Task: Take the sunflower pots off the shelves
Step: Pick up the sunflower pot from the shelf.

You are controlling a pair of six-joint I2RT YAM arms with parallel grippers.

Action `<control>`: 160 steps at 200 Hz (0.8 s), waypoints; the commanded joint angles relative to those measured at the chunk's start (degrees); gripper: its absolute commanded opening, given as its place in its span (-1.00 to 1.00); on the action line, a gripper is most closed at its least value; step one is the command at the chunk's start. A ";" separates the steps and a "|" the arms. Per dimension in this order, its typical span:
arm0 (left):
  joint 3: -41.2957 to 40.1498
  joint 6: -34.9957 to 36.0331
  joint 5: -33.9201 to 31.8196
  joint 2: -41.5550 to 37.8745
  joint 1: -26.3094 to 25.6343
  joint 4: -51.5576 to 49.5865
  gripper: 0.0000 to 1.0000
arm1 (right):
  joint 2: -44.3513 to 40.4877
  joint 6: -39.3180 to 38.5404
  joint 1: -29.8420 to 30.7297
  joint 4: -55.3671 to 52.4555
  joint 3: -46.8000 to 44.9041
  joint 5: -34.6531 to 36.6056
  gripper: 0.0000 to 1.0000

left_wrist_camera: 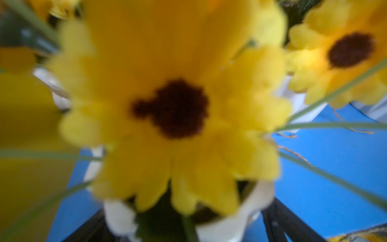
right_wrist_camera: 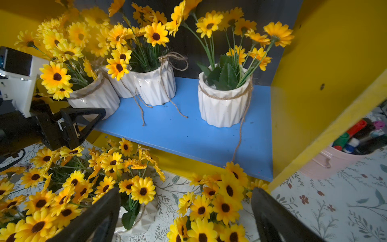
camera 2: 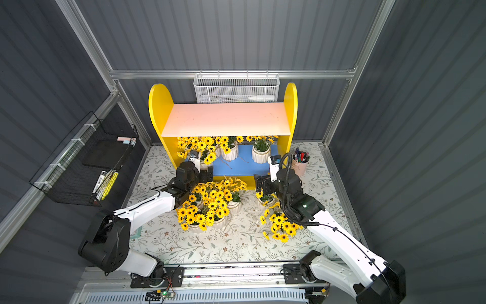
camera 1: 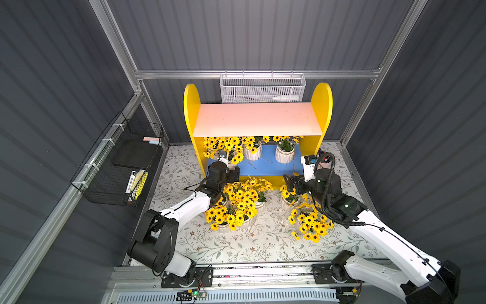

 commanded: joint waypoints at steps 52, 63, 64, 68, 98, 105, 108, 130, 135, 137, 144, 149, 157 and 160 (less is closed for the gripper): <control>-0.82 0.28 0.85 2.82 0.08 9.71 0.99 | -1.76 0.51 -0.21 -1.66 -1.63 -0.88 0.98; -1.23 0.61 0.16 2.99 0.08 10.81 0.99 | -2.01 0.60 -0.24 -1.75 -1.79 -0.90 0.98; -1.28 0.63 0.07 3.03 0.13 10.90 0.99 | -2.02 0.60 -0.25 -1.70 -1.80 -0.89 0.98; -1.41 0.69 -0.06 3.07 0.11 11.25 0.99 | -2.10 0.53 -0.22 -1.70 -1.81 -0.96 0.98; -2.13 3.00 0.12 3.21 0.10 12.67 0.98 | -2.54 0.25 -0.25 -2.05 -1.99 -1.14 0.98; -2.46 3.25 0.42 2.88 0.08 12.64 0.95 | -2.77 0.20 -0.25 -2.25 -1.99 -1.08 0.98; -2.65 3.40 0.56 2.70 0.10 12.64 0.93 | -2.86 0.16 -0.23 -2.32 -1.99 -1.07 0.98; -3.88 4.43 1.92 1.49 0.13 12.66 0.70 | -3.44 0.15 -0.21 -2.19 -2.49 -1.02 0.98; -4.09 4.59 2.08 1.25 0.11 12.66 0.66 | -3.52 0.08 -0.25 -2.08 -2.59 -0.97 0.98; -4.19 4.73 2.09 1.16 0.09 12.64 0.65 | -3.50 0.07 -0.25 -2.10 -2.60 -0.93 0.98; -4.29 5.01 2.31 0.88 0.13 12.57 0.58 | -3.52 0.08 -0.21 -2.00 -2.69 -0.96 0.98; -4.35 5.37 2.52 0.77 0.16 12.53 0.53 | -3.48 0.08 -0.17 -2.08 -2.69 -1.00 0.98; -4.39 5.91 2.88 0.47 0.15 12.37 0.45 | -3.51 0.15 -0.20 -2.01 -2.69 -1.20 0.98; -4.47 5.92 2.86 0.33 0.10 12.25 0.44 | -3.47 0.20 -0.23 -2.01 -2.69 -1.25 0.98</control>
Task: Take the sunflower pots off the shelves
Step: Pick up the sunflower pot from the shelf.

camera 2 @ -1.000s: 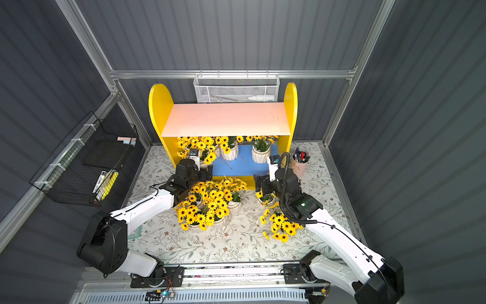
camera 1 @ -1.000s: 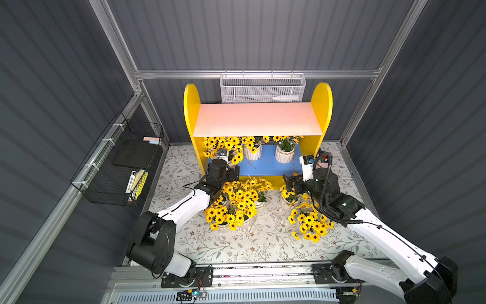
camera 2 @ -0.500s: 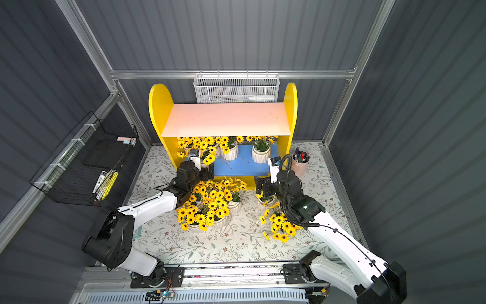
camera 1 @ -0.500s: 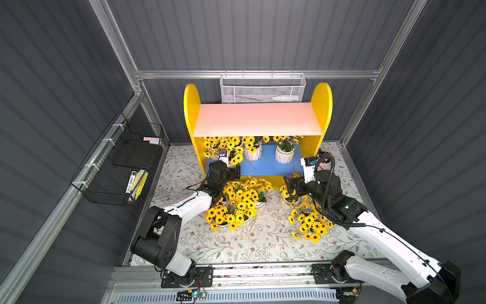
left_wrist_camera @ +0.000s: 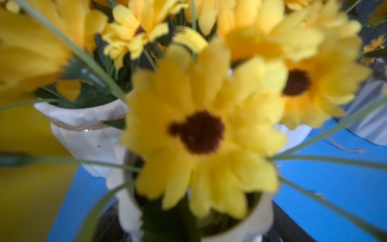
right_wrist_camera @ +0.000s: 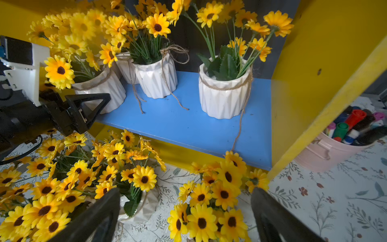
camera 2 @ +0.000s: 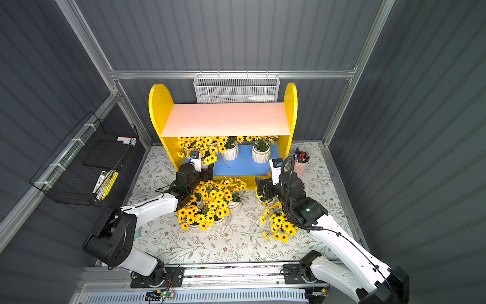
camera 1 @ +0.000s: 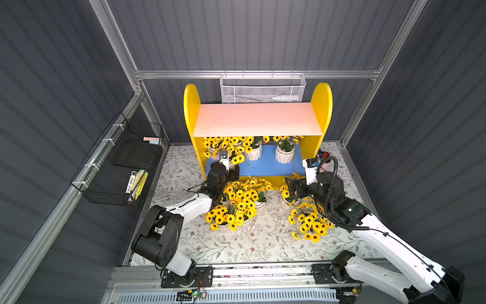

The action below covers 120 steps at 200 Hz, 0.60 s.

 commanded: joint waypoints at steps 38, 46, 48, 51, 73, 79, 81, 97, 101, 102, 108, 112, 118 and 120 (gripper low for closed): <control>-2.03 2.73 1.61 -3.71 0.07 -1.12 0.41 | -0.93 0.15 -0.24 -0.09 -1.09 -0.67 0.98; -2.36 2.80 1.80 -4.20 0.07 -1.23 0.35 | -0.88 0.16 -0.25 0.08 -1.18 -0.72 0.98; -2.43 2.89 1.77 -4.37 0.09 -1.23 0.34 | -0.84 0.16 -0.19 0.15 -1.23 -0.69 0.98; -2.68 2.81 1.84 -4.56 0.12 -1.23 0.33 | -0.79 0.16 -0.25 0.24 -1.27 -0.73 0.98; -3.59 2.39 1.83 -6.46 0.12 -1.84 0.23 | -0.30 0.29 -0.21 1.19 -1.71 0.11 0.98; -4.03 2.34 1.90 -6.95 0.08 -1.84 0.18 | -0.04 0.65 -0.21 1.47 -1.71 0.77 0.98; -4.13 2.27 1.92 -7.21 0.14 -1.84 0.18 | 0.09 0.76 -0.22 1.49 -1.71 1.03 0.98; -4.81 1.85 1.95 -9.11 0.06 -2.92 0.17 | 1.27 1.20 -0.24 2.35 -1.54 2.40 0.98; -5.05 1.81 1.90 -9.56 0.08 -3.17 0.17 | 1.75 1.07 -0.21 2.79 -1.49 2.54 0.98; -5.09 1.77 1.86 -9.66 0.10 -3.21 0.17 | 1.84 1.05 -0.19 2.89 -1.47 2.57 0.98; -5.46 1.65 1.85 -10.36 0.05 -3.41 0.17 | 2.47 1.13 -0.24 3.56 -1.39 3.11 0.98; -5.73 1.71 1.76 -10.80 0.14 -3.62 0.17 | 2.85 1.29 -0.24 4.04 -1.32 3.63 0.98; -5.96 1.72 1.57 -11.42 0.05 -3.94 0.17 | 3.81 1.31 -0.25 4.74 -1.08 4.53 0.98; -6.10 1.79 1.58 -11.73 0.09 -4.08 0.17 | 4.05 1.26 -0.21 4.96 -0.96 4.89 0.98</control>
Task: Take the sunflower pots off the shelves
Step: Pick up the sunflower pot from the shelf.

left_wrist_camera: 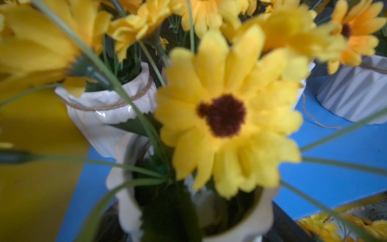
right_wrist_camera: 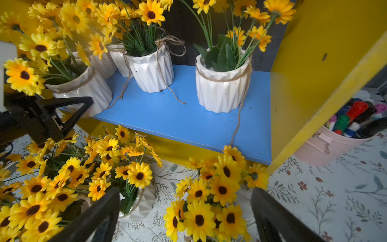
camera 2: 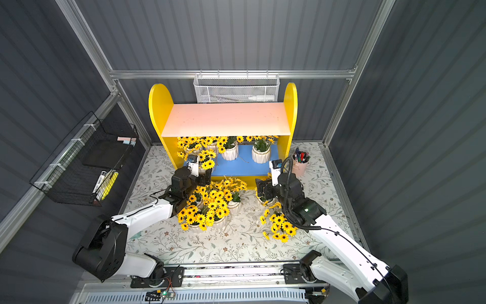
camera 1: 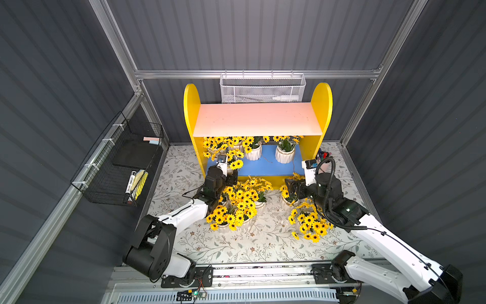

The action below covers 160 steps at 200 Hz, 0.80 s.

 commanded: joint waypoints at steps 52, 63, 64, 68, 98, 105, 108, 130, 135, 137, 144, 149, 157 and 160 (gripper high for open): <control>-1.54 2.03 2.10 -7.45 0.15 -2.42 0.01 | 12.64 1.15 -0.23 11.22 4.45 10.81 0.98; -1.54 2.30 2.46 -7.58 0.08 -2.42 -0.13 | 16.46 0.42 -0.22 13.21 5.54 11.84 0.98; -1.52 2.28 2.48 -7.58 0.07 -2.37 -0.14 | 16.66 0.41 -0.19 13.36 5.64 11.90 0.98; -1.58 2.32 2.56 -7.49 0.12 -2.26 -0.14 | 17.60 0.40 -0.23 13.81 6.03 12.39 0.98; -1.84 2.46 2.88 -6.98 0.09 -1.20 -0.15 | 25.32 -1.62 -0.46 20.45 8.69 15.68 0.98; -1.98 2.18 3.08 -7.05 0.06 -0.95 -0.17 | 26.76 -1.40 -0.72 20.62 9.77 15.71 0.98; -2.04 2.09 3.21 -7.05 0.07 -0.80 -0.21 | 27.38 -1.50 -0.83 20.62 10.19 15.74 0.98; -2.49 1.82 4.16 -7.44 0.11 -0.22 -0.35 | 30.62 -1.41 -1.69 24.27 11.44 16.68 0.98; -2.54 1.73 4.37 -7.57 0.12 -0.09 -0.42 | 31.18 -1.43 -1.92 25.21 11.59 16.61 0.98; -2.58 1.75 4.44 -7.64 0.14 -0.05 -0.46 | 31.44 -1.39 -2.03 25.59 11.72 16.72 0.98; -2.69 1.55 4.67 -7.93 0.08 0.11 -0.56 | 32.28 -1.43 -2.22 26.58 12.07 17.65 0.98; -2.79 1.47 4.92 -8.14 0.08 0.09 -0.59 | 32.69 -1.41 -2.26 26.93 12.36 18.08 0.98; -2.87 1.38 5.52 -8.51 0.07 -0.06 -0.61 | 33.22 -0.60 -2.47 26.81 12.87 18.08 0.98; -2.91 1.34 5.68 -8.64 0.07 -0.17 -0.61 | 33.40 -0.56 -2.56 26.98 12.95 17.79 0.98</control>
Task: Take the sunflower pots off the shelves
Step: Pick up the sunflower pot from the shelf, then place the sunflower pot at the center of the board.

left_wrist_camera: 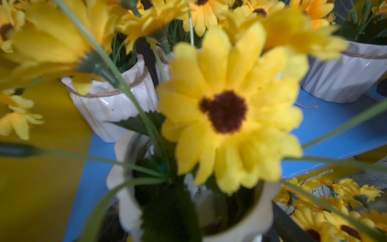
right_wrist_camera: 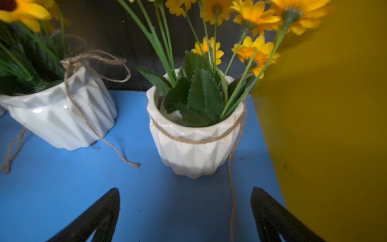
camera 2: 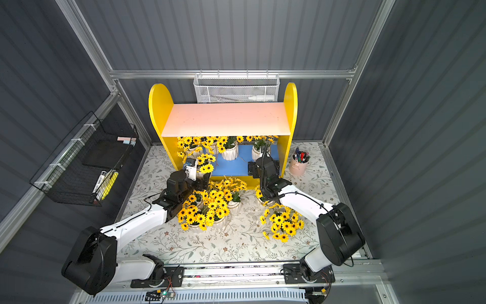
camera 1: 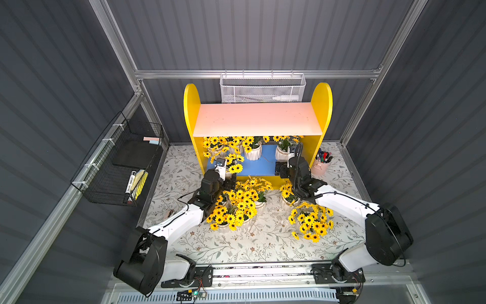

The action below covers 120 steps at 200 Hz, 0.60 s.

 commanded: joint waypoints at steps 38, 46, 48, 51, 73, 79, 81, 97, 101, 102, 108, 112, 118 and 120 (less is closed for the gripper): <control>-0.25 -0.90 5.60 -5.74 0.06 1.97 -0.85 | 5.07 -1.07 -2.14 8.52 3.92 -0.32 0.98; -0.10 -1.23 6.47 -6.38 0.06 1.29 -0.88 | 5.38 -1.34 -2.26 9.17 3.97 -1.15 0.98; -0.11 -1.28 6.63 -6.50 0.11 1.16 -0.89 | 5.40 -1.32 -2.28 9.13 4.03 -1.24 0.98; -0.06 -1.29 6.95 -6.68 0.07 0.96 -0.89 | 5.47 -1.17 -2.28 8.99 4.12 -1.33 0.98; -0.10 -1.59 8.38 -8.38 0.04 -0.67 -0.91 | 5.16 -0.94 -2.31 8.23 4.20 -1.92 0.98; -0.05 -1.58 8.92 -8.90 0.00 -1.21 -0.92 | 4.83 -0.87 -2.31 7.84 3.97 -2.00 0.98; -0.03 -1.54 9.11 -9.17 0.02 -1.51 -0.92 | 4.75 -0.76 -2.29 7.74 3.97 -2.12 0.98; 0.31 -1.56 9.79 -10.76 -0.26 -3.79 -0.94 | 4.03 -1.05 -2.33 7.41 3.34 -2.11 0.98; 0.41 -1.60 9.86 -11.18 -0.29 -4.46 -0.95 | 3.85 -1.11 -2.29 7.24 3.20 -2.05 0.98; 0.46 -1.58 9.87 -11.26 -0.29 -4.59 -0.95 | 3.79 -1.12 -2.33 7.21 3.20 -1.99 0.98; 0.45 -1.59 10.12 -11.89 -0.37 -5.37 -0.96 | 3.53 -1.00 -2.34 6.89 3.07 -1.88 0.98; 0.43 -1.64 10.28 -12.32 -0.44 -5.83 -0.98 | 3.39 -0.95 -2.29 6.79 2.92 -1.83 0.98; 0.49 -1.69 10.51 -13.01 -0.63 -6.79 -0.99 | 3.17 -0.97 -2.33 6.61 2.74 -1.93 0.98; 0.54 -1.73 10.61 -13.23 -0.73 -7.10 -1.00 | 3.06 -1.03 -2.30 6.47 2.72 -1.97 0.98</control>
